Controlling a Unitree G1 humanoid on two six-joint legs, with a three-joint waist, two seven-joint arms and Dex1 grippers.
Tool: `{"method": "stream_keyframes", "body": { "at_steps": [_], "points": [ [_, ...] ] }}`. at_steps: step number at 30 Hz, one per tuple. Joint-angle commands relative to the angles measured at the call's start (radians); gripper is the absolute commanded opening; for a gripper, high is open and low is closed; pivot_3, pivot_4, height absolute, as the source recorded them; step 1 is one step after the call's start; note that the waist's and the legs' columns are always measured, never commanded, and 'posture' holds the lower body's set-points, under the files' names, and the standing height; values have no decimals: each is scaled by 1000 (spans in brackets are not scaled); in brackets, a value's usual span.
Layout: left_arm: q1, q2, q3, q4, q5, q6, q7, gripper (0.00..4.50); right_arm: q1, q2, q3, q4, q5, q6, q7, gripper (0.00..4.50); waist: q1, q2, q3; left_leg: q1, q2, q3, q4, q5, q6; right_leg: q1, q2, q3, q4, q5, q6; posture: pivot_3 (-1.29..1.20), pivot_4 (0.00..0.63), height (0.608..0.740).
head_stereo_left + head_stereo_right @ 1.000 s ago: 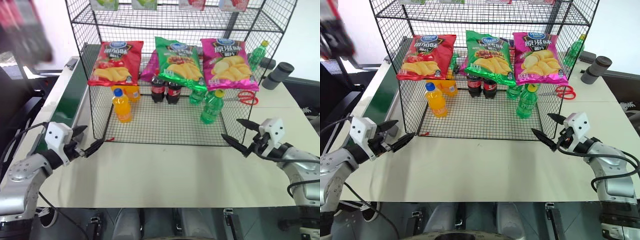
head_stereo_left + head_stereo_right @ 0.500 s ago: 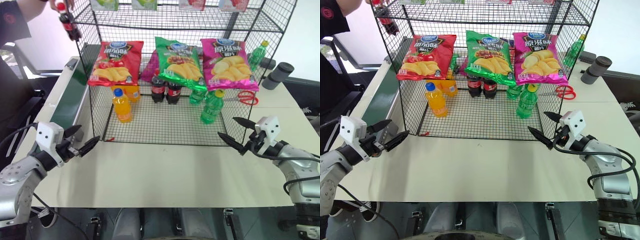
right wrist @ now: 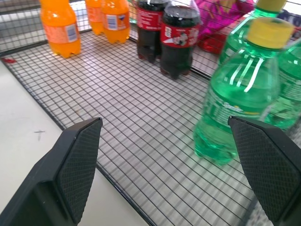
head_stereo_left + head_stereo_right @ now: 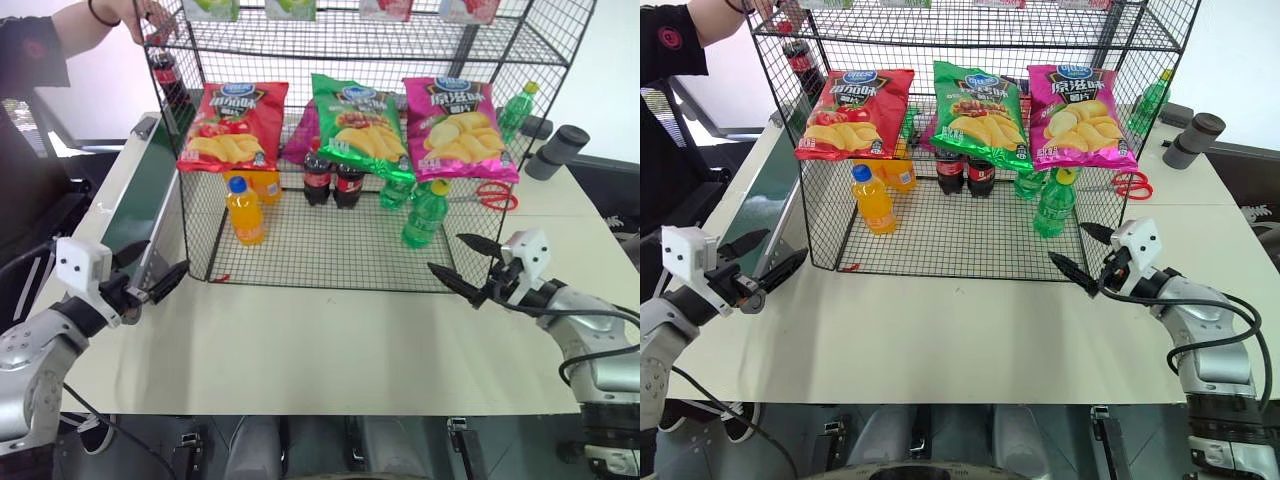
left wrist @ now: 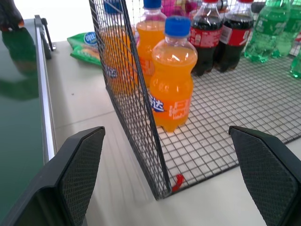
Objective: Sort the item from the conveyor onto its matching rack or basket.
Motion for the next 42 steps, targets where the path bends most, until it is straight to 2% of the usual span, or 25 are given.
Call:
{"method": "stream_keyframes", "body": {
  "at_steps": [1, 14, 21, 31, 38, 42],
  "points": [
    [-9, -13, 45, 4, -4, -39, 18, 4500, -8, 15, -11, -34, 15, -11, -8, 4461, 0, 0, 0, 0, 0, 0, 0, 0, 0, 0, 0, 0, 0, 0, 0, 0, 150, 740],
    [-4, -53, 87, 54, 7, -84, 99, 4500, -38, 44, 18, -15, 0, -27, -9, 4461, -1, 0, 0, 0, 0, 0, 0, 0, 0, 0, 0, 0, 1, 0, 0, 0, 150, 740],
    [-47, -100, 150, 160, 57, -145, 247, 4500, -42, 69, 52, -73, 19, 14, -16, 4461, 0, -1, 0, 0, 0, 0, 0, 0, 0, 0, 0, 0, 1, 0, 0, 0, 150, 740],
    [-90, -176, 69, 215, 179, -239, 356, 4500, -39, 159, 160, -215, 22, 60, -61, 4461, 0, -2, -1, 0, 0, 0, 1, 0, 0, 0, 0, 0, 2, 0, 0, 0, 150, 740],
    [-123, -173, 56, 281, 222, -297, 372, 4500, -30, 248, 222, -269, 4, 51, -119, 4461, 0, -3, -2, 0, 0, 0, 1, 0, 0, 0, -1, 0, 2, 0, 0, 0, 150, 740],
    [-144, -167, 56, 309, 235, -317, 376, 4500, -33, 254, 240, -292, 9, 56, -116, 4461, 0, -3, -2, 0, 0, 0, 1, 0, 0, -1, -1, 0, 2, 0, 0, 0, 150, 740]
  ]
}}
